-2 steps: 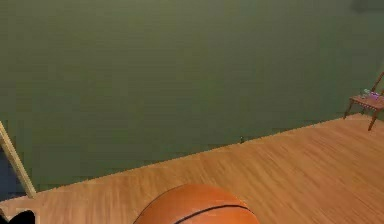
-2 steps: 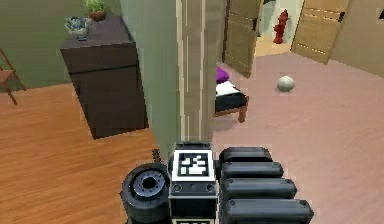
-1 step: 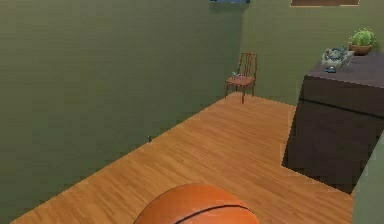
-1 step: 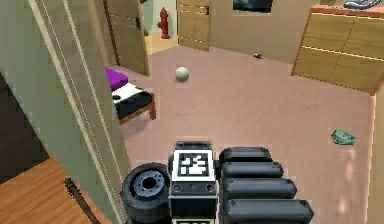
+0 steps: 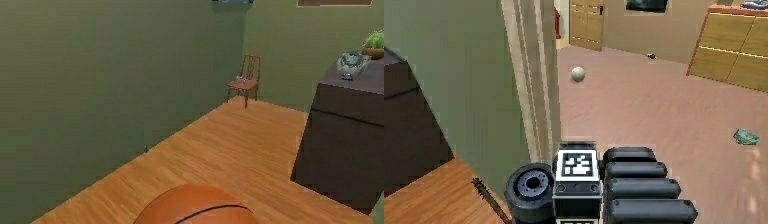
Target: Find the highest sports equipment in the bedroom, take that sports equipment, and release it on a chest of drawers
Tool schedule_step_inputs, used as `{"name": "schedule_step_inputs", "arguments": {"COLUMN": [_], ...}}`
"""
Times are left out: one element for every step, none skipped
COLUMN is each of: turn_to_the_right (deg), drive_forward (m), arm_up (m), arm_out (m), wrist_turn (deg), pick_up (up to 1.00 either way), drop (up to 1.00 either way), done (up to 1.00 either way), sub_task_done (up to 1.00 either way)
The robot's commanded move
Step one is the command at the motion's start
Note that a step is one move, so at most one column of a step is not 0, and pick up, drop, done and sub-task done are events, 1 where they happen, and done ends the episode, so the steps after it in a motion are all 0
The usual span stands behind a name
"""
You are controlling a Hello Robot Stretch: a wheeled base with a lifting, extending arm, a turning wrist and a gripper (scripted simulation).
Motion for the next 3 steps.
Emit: {"name": "schedule_step_inputs", "arguments": {"turn_to_the_right": [12.0, 0.0, 3.0], "drive_forward": [0.0, 1.0, 0.0], "arm_up": [0.0, 0.0, 0.0], "arm_out": [0.0, 0.0, 0.0], "wrist_turn": [0.0, 0.0, 0.0], "pick_up": [0.0, 0.0, 0.0], "drop": [0.0, 0.0, 0.0], "done": [0.0, 0.0, 0.0], "sub_task_done": [0.0, 0.0, 0.0]}}
